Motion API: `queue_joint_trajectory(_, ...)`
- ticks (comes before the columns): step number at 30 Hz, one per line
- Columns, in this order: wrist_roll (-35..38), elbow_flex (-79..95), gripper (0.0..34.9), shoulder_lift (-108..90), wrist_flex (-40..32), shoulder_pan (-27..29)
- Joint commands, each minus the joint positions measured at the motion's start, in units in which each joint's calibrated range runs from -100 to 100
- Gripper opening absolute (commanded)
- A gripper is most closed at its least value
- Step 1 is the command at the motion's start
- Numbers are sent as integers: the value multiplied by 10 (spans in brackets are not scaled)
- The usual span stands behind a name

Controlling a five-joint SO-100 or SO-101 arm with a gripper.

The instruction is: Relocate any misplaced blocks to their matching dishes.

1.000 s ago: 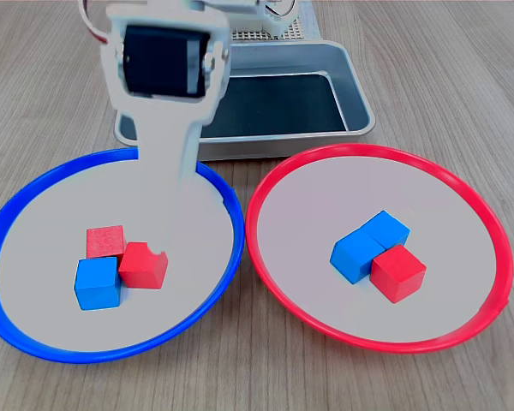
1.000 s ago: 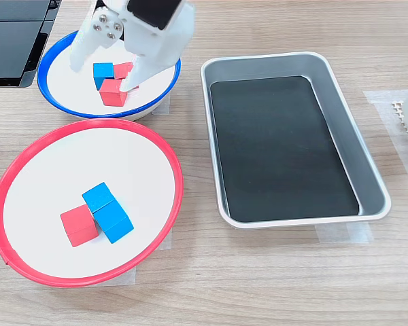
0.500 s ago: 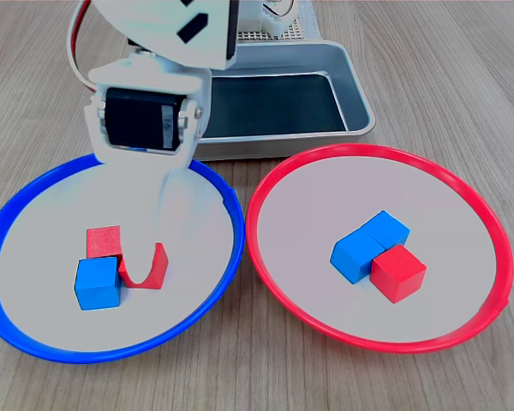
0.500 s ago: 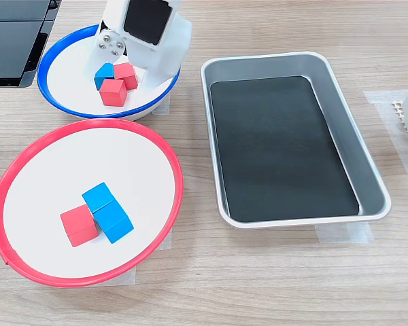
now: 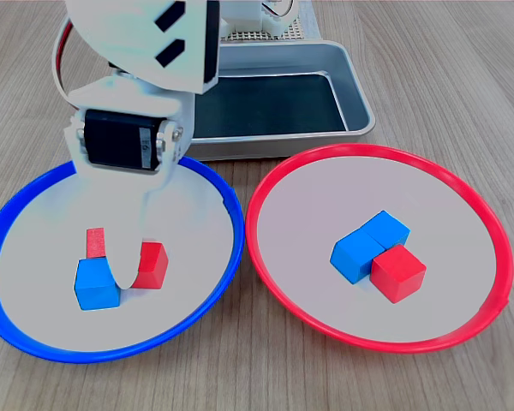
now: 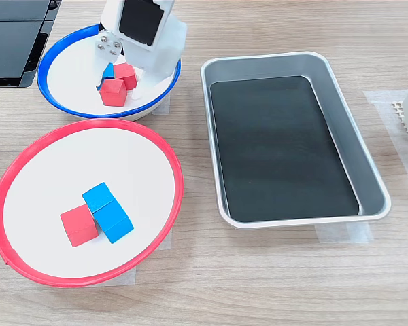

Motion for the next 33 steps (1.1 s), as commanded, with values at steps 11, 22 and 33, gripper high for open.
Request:
queue_joint_trajectory(11, 7, -1, 19, -18, -35, -2)
queue_joint_trajectory(22, 8, -12, 4, -113, -6, -29)
queue_joint_trajectory(33, 29, -36, 4, -173, 53, -164)
